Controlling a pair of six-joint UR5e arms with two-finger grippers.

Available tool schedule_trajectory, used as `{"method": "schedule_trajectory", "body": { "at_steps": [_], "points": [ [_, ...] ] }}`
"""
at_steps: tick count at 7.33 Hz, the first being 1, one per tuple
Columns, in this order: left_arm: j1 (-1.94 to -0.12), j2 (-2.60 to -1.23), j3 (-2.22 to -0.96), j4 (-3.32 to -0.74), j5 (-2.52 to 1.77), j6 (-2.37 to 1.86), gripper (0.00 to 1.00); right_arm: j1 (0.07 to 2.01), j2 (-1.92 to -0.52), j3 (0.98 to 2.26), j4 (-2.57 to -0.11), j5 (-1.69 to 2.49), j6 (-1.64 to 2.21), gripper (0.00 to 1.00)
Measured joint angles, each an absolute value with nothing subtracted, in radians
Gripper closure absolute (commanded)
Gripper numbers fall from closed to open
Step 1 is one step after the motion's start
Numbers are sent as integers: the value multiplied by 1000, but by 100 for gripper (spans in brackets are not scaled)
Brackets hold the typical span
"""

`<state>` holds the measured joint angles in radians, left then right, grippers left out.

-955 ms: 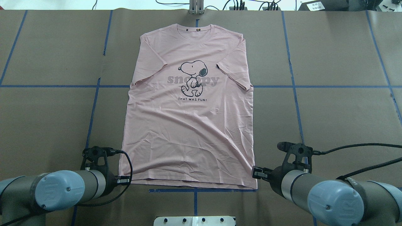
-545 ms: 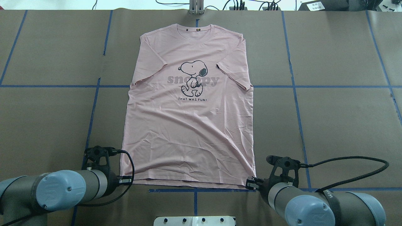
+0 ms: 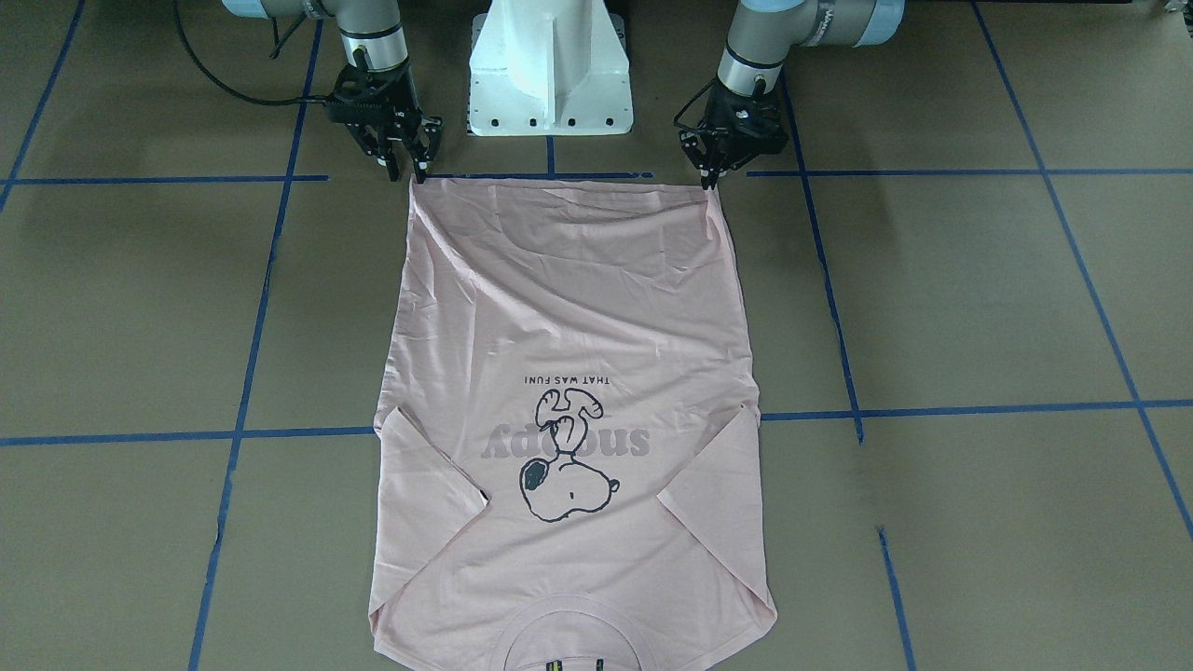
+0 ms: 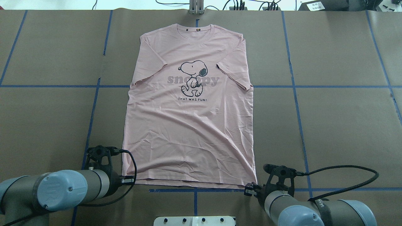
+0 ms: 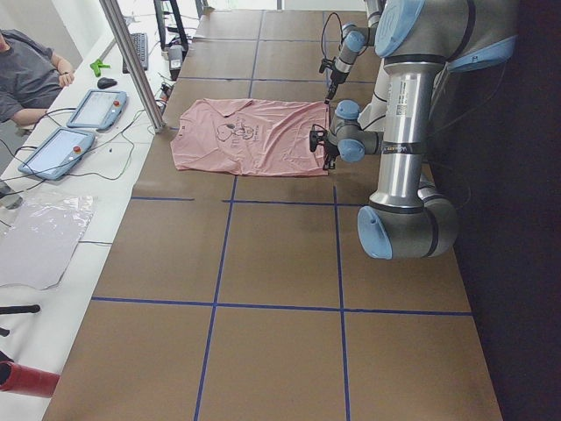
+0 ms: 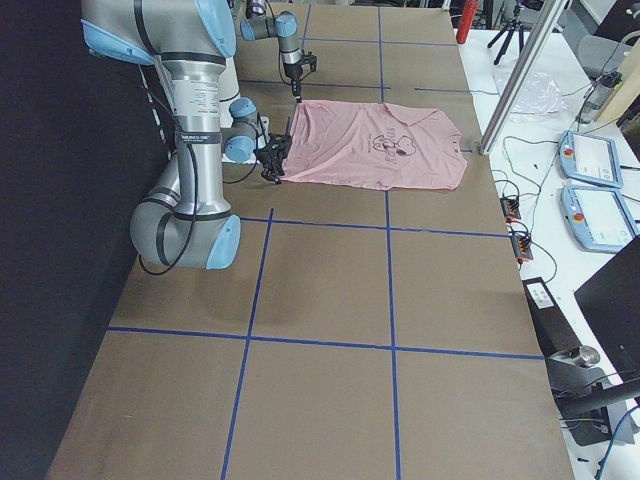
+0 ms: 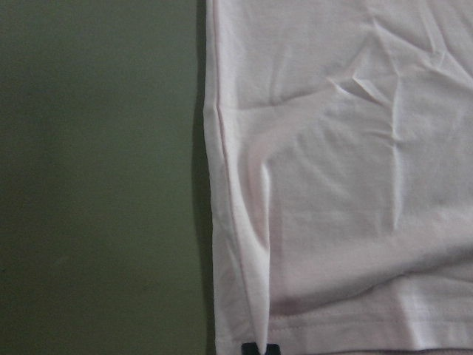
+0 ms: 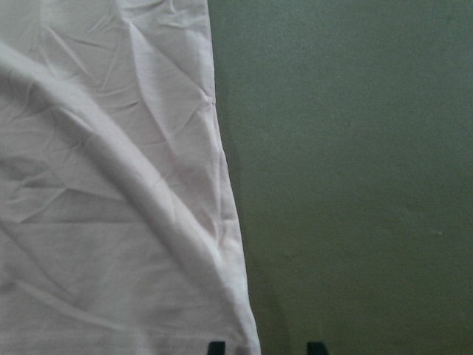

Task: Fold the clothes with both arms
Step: 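Grasp the hem corners with both grippers, then lift the hem with both grippers and fold it toward the collar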

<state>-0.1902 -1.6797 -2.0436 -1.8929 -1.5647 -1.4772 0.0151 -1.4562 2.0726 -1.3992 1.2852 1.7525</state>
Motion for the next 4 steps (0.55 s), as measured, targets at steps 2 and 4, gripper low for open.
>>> {"method": "schedule_trajectory", "body": {
  "at_steps": [2, 4],
  "points": [
    [-190, -1680, -2043, -1893, -1565, -1477, 100, 10, -1447, 2065, -1399, 1283, 1760, 68],
    [-190, -1680, -2043, -1893, -1565, -1477, 100, 8, -1447, 2060, -1399, 1282, 1774, 99]
  ]
}}
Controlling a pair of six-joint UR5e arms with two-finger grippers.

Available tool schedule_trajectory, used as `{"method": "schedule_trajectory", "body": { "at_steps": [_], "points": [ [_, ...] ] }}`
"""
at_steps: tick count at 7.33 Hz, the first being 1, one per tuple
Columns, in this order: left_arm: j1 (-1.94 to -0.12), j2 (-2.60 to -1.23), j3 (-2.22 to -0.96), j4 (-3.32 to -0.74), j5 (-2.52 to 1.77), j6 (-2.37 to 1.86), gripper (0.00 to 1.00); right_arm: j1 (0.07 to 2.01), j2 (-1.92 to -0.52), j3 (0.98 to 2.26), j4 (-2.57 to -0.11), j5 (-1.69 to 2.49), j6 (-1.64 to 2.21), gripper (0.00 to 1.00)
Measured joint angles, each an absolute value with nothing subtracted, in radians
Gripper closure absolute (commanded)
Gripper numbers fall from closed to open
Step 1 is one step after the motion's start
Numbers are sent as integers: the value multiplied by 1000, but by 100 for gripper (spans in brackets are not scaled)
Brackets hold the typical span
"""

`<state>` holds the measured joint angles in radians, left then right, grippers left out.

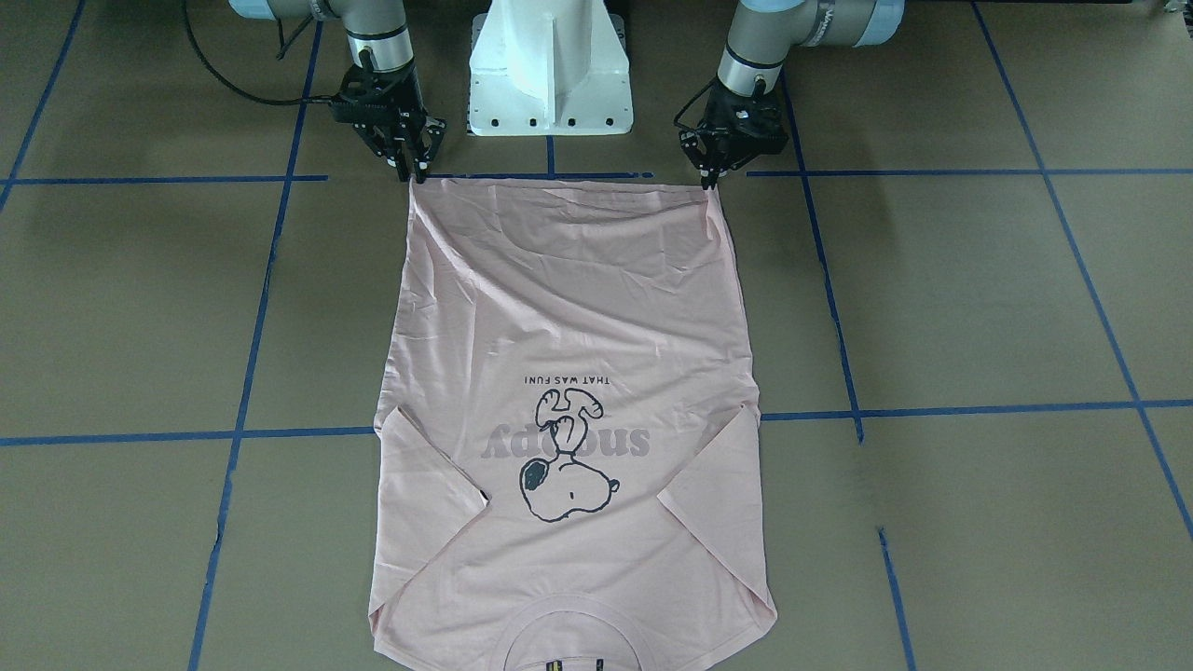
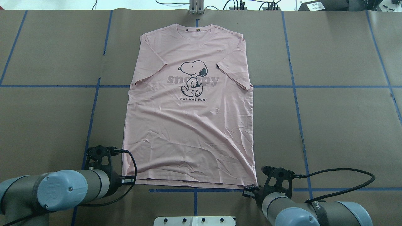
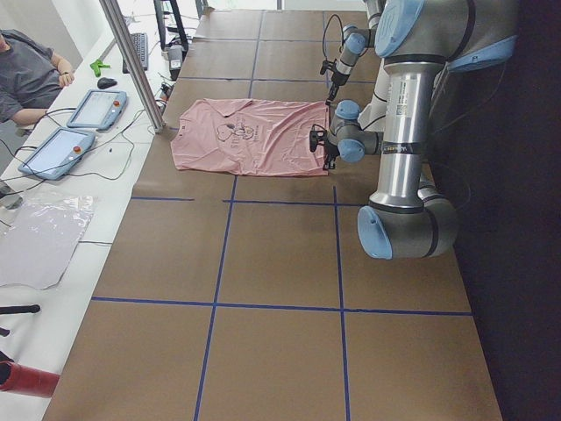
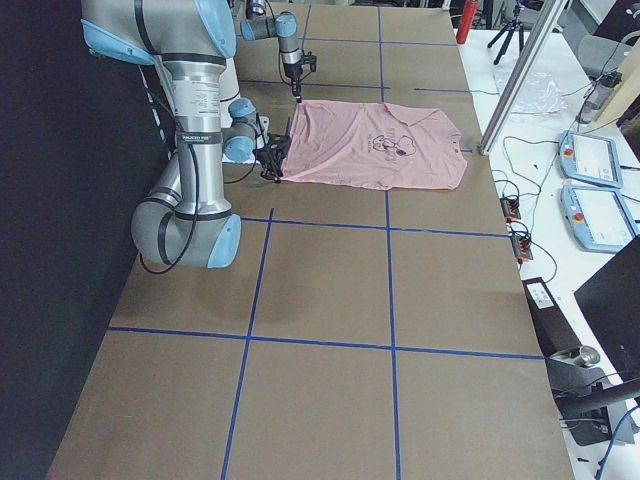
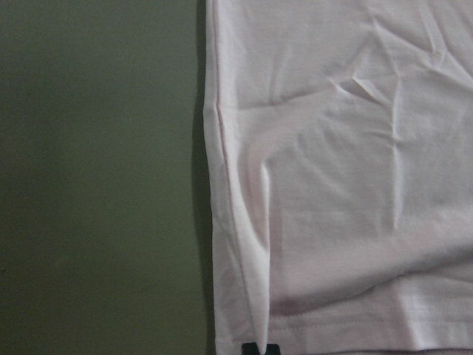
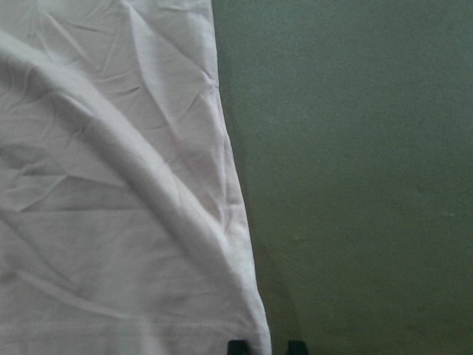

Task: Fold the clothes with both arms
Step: 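Lift the hem with both grippers and fold it toward the collar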

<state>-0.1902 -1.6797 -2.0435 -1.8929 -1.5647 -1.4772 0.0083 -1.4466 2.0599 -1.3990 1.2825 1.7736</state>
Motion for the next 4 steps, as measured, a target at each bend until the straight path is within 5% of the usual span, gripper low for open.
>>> {"method": "schedule_trajectory", "body": {
  "at_steps": [4],
  "points": [
    [-190, -1680, -2046, -1894, -1565, -1477, 100, 10, -1414, 2059, -1399, 1264, 1811, 100]
  ]
}}
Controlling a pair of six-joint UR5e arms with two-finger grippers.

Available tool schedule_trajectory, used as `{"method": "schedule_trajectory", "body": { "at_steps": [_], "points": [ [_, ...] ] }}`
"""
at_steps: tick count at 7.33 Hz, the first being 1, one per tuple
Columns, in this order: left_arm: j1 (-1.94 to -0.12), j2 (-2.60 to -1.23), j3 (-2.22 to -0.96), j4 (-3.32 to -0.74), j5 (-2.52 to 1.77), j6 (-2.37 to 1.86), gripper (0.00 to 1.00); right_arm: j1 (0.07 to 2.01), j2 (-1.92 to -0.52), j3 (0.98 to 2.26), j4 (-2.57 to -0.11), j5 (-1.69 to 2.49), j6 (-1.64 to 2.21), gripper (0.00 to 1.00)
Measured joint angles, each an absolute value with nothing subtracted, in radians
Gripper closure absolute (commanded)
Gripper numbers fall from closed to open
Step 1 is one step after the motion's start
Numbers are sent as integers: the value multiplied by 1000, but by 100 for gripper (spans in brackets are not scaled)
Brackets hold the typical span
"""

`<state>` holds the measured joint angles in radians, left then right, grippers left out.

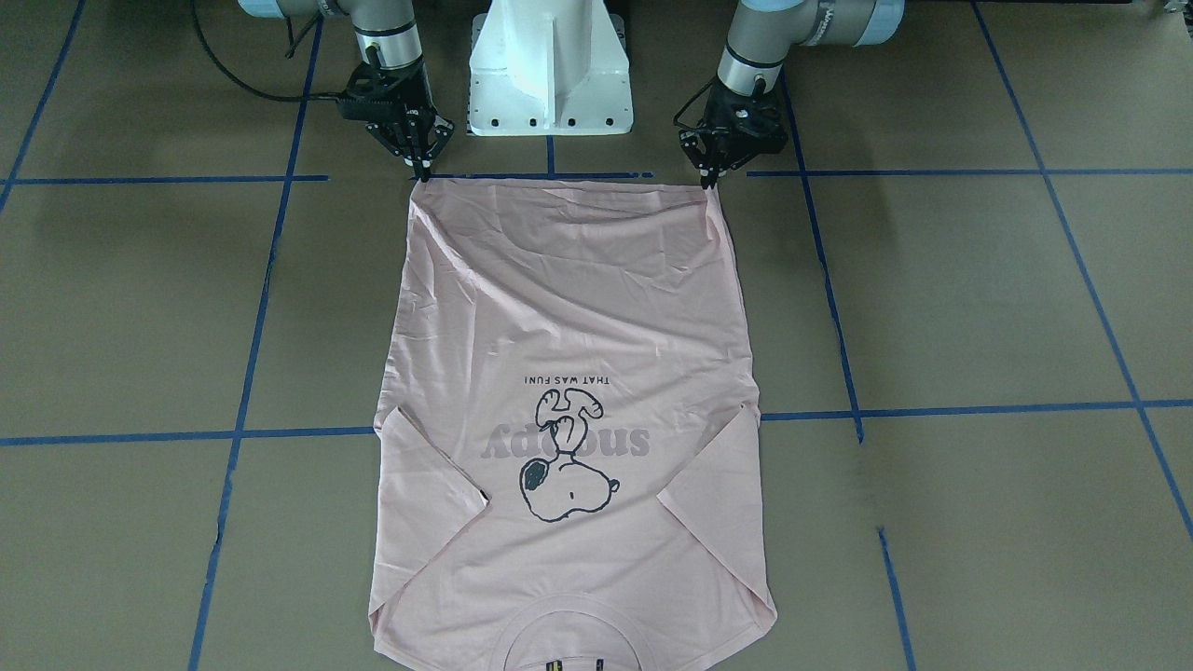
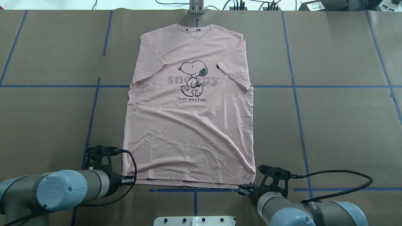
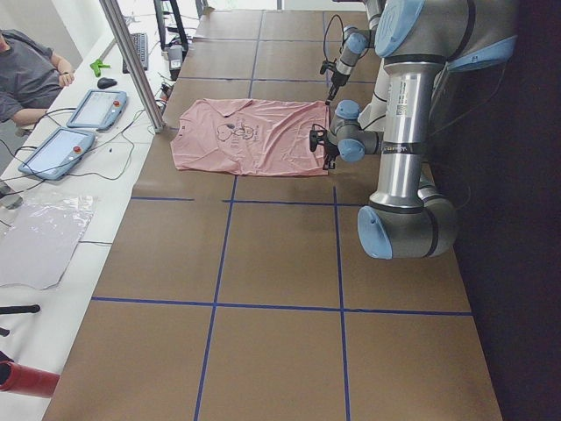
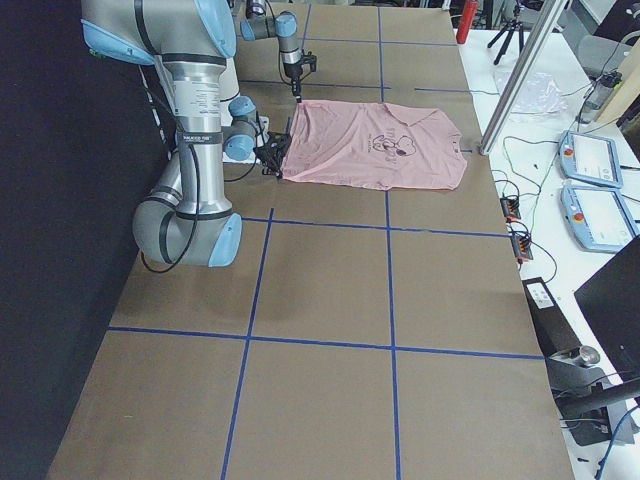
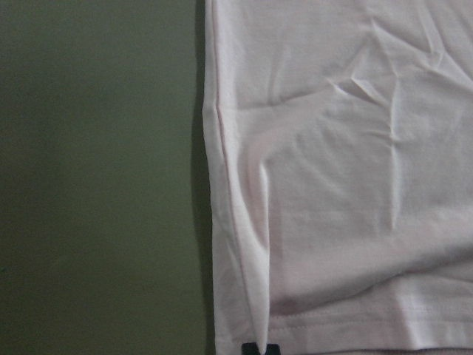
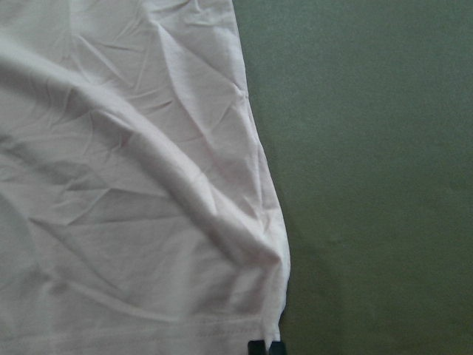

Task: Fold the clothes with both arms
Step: 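Lift the hem with both grippers and fold it toward the collar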

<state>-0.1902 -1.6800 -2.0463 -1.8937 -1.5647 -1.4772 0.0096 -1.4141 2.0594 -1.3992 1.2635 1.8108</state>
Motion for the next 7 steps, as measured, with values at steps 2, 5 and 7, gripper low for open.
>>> {"method": "schedule_trajectory", "body": {
  "at_steps": [2, 5, 7],
  "points": [
    [-190, -1691, -2057, -1890, -1568, -1477, 100, 21, -1417, 2077, -1402, 1265, 1808, 100],
    [-204, -1699, -2296, -1739, -1666, -1469, 100, 73, -1497, 2378, -1564, 1373, 1744, 100],
    [-271, -1791, -2583, -1411, -1792, -1467, 100, 134, -1495, 2683, -1834, 1546, 1726, 100]
  ]
}}
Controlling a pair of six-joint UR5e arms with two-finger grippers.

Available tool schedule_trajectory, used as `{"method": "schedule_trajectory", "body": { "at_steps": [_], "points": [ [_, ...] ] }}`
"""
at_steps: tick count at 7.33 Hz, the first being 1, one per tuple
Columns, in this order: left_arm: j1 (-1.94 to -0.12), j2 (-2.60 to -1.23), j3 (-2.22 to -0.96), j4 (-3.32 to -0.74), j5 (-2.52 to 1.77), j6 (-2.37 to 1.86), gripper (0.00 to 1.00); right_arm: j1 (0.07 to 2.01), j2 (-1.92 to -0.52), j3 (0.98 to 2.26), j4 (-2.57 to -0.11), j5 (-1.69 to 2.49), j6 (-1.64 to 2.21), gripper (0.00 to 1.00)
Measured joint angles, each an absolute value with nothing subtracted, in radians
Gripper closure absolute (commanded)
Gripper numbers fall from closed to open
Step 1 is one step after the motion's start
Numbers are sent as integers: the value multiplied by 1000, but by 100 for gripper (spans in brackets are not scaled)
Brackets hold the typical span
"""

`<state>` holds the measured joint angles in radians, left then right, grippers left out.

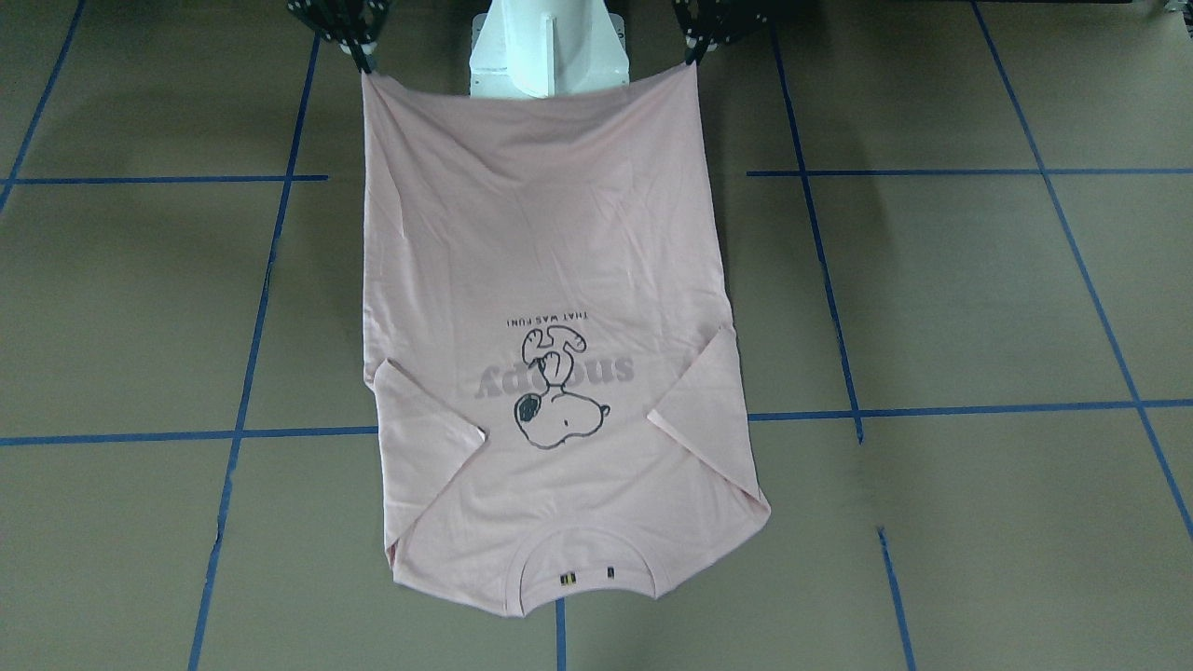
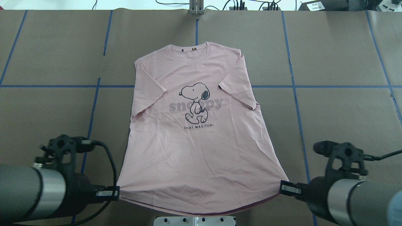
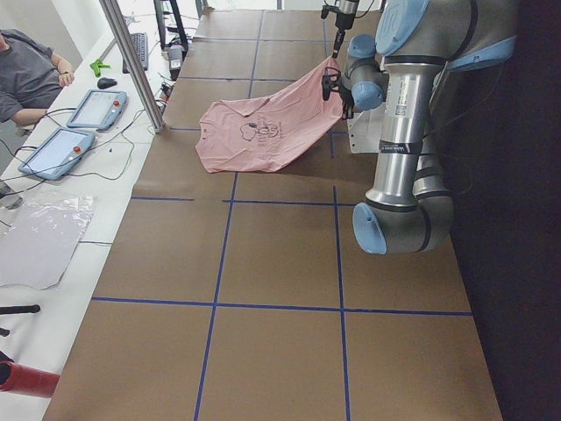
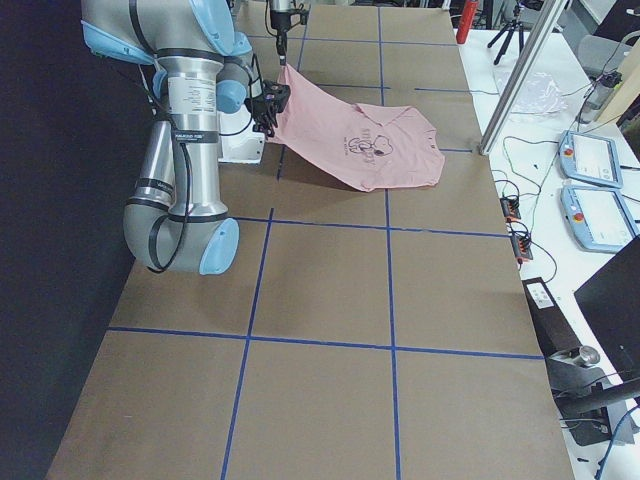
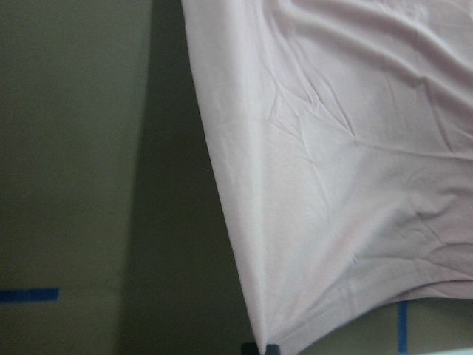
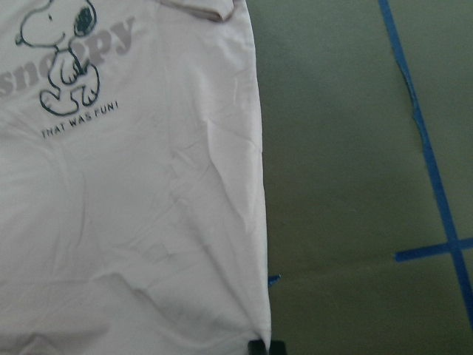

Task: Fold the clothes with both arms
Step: 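Lift the hem with both grippers and fold it toward the collar, then lay the hem near the collar and open both grippers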

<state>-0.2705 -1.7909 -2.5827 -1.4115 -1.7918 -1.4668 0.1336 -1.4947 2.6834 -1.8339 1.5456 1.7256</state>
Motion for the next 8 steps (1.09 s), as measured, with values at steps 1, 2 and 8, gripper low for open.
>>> {"method": "schedule_trajectory", "body": {
  "at_steps": [1, 2, 8],
  "points": [
    [-340, -1859, -2660, -1296, -1864, -1466, 100, 167, -1482, 2753, -1899, 1616, 1718, 100],
    [-383, -1899, -2685, -1245, -1912, -1456, 100, 188, -1475, 2776, -1924, 1646, 1705, 100],
    [-644, -2043, -2252, -1281, -1899, -1089, 100, 523, -1131, 2310, -1928, 1695, 1425, 100]
  ]
}}
